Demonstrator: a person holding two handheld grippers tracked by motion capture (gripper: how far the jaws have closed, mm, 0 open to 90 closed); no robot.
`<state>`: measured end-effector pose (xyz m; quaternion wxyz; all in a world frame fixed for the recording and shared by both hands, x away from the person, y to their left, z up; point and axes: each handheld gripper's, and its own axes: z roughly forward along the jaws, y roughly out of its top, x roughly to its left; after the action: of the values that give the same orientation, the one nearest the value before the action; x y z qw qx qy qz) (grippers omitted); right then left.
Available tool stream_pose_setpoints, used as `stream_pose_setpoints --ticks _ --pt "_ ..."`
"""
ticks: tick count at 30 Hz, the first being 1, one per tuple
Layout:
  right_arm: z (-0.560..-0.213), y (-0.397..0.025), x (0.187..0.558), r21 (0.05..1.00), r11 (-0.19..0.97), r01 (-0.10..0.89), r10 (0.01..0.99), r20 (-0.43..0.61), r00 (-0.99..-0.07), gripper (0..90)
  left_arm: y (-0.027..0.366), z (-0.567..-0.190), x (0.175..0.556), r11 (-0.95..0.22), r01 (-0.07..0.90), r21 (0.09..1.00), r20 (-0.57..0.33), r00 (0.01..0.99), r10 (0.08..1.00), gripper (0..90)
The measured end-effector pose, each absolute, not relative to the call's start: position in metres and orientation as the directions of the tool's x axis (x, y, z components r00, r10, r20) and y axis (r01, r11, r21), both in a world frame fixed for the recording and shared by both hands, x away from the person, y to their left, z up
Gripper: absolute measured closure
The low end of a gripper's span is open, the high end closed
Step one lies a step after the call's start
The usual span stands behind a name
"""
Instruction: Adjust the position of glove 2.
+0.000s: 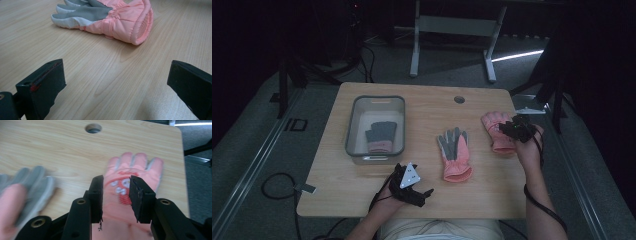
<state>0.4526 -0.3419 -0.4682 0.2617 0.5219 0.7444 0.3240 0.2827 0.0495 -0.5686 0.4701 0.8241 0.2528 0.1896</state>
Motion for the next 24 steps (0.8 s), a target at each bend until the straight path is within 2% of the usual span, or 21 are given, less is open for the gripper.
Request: stream_pose_setpoints --ticks 7,12,19,24 --pt "-0.475 -0.352 0.474 0.721 0.298 0.625 0.942 -0.117 -0.314 60.8 0.05 -0.57 0.283 -0.43 0.242 0.87 0.074 0.797 0.599 1.2" --pt "-0.48 -0.356 0.488 0.707 0.303 0.639 0.941 -0.115 -0.319 56.3 0.051 -0.57 0.283 -0.429 0.248 0.869 0.07 0.796 0.601 1.2" --pt "-0.489 -0.358 0.497 0.684 0.3 0.665 0.944 -0.112 -0.31 55.8 0.05 -0.57 0.283 -0.429 0.248 0.869 0.07 0.796 0.601 1.2" --pt "-0.507 -0.358 0.501 0.653 0.305 0.693 0.942 -0.099 -0.321 55.5 0.05 -0.571 0.282 -0.439 0.243 0.865 0.082 0.795 0.601 1.2"
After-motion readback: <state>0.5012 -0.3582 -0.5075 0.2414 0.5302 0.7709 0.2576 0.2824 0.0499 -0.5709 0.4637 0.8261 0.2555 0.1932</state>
